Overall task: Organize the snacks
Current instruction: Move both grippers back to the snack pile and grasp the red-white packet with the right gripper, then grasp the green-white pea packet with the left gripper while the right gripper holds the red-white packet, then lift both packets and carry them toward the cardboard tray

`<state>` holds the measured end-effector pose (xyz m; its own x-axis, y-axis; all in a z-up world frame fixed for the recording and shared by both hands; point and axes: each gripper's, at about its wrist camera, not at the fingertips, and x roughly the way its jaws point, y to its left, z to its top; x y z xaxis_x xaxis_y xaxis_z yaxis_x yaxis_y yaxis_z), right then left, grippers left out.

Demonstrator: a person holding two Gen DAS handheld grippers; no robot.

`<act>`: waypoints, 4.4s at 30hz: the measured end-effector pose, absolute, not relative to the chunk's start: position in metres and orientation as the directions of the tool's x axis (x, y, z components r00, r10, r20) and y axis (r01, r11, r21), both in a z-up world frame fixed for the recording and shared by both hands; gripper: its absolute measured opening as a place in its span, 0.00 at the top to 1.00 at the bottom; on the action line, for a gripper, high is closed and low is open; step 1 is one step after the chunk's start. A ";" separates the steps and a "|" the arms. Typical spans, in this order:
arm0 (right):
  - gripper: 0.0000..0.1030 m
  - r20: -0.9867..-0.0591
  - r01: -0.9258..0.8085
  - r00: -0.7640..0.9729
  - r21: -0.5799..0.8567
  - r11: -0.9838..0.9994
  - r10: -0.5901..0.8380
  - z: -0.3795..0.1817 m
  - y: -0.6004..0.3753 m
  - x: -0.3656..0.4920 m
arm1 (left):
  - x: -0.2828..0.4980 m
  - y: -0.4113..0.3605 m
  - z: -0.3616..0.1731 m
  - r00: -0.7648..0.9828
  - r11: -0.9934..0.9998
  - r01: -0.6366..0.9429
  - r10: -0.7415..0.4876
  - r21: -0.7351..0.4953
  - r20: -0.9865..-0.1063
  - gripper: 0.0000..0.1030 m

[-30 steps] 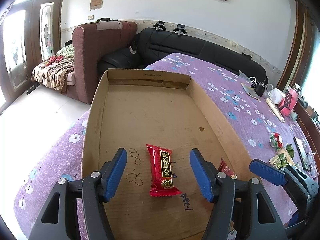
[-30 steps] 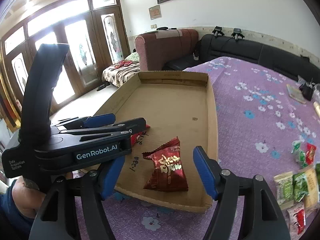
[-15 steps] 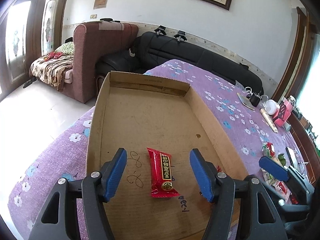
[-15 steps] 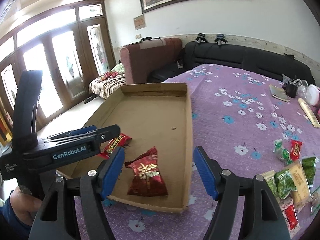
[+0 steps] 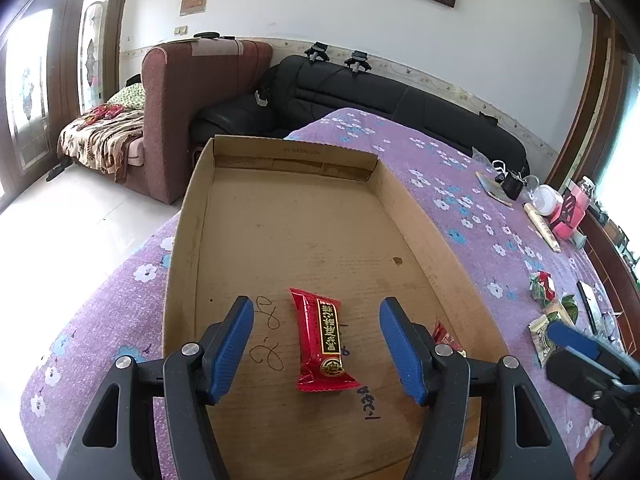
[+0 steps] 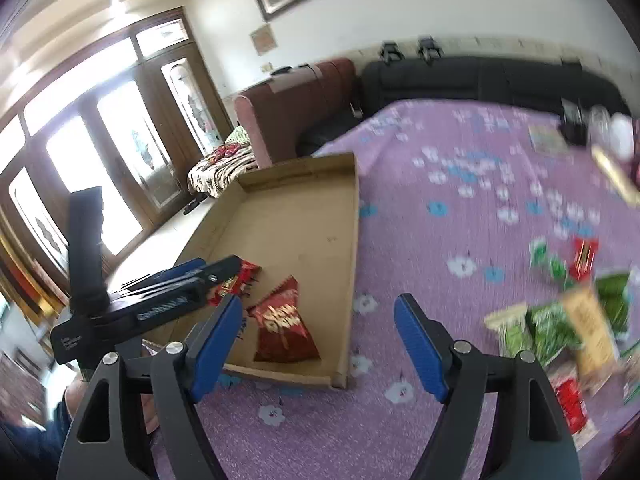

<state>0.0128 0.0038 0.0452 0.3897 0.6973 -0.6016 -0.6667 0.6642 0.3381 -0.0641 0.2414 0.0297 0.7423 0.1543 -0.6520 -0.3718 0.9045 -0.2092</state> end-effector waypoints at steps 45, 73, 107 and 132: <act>0.39 -0.686 -0.536 0.472 0.277 0.798 0.555 0.026 -0.140 0.025 | -0.042 0.096 0.066 0.720 0.969 -0.042 -0.139 -0.242 -0.680 0.33; 0.82 -0.737 -0.378 0.507 0.274 0.884 0.446 0.003 -0.160 0.047 | 0.051 0.030 0.015 0.526 0.953 0.005 -0.261 -0.304 -0.810 0.54; 0.82 -0.733 -0.401 0.504 0.270 0.875 0.457 0.004 -0.156 0.042 | 0.024 0.026 0.009 0.515 0.947 0.144 -0.318 -0.286 -0.796 0.73; 0.82 -0.712 -0.412 0.535 0.251 0.876 0.456 0.008 -0.155 0.038 | 0.008 0.014 0.013 0.560 0.961 0.198 -0.272 -0.192 -0.783 0.80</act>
<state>0.0380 -0.1552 0.0078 0.5347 0.4555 -0.7118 -0.4118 0.8759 0.2513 0.0082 0.0141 0.0127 0.5599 -0.2719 -0.7827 0.1982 0.9612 -0.1921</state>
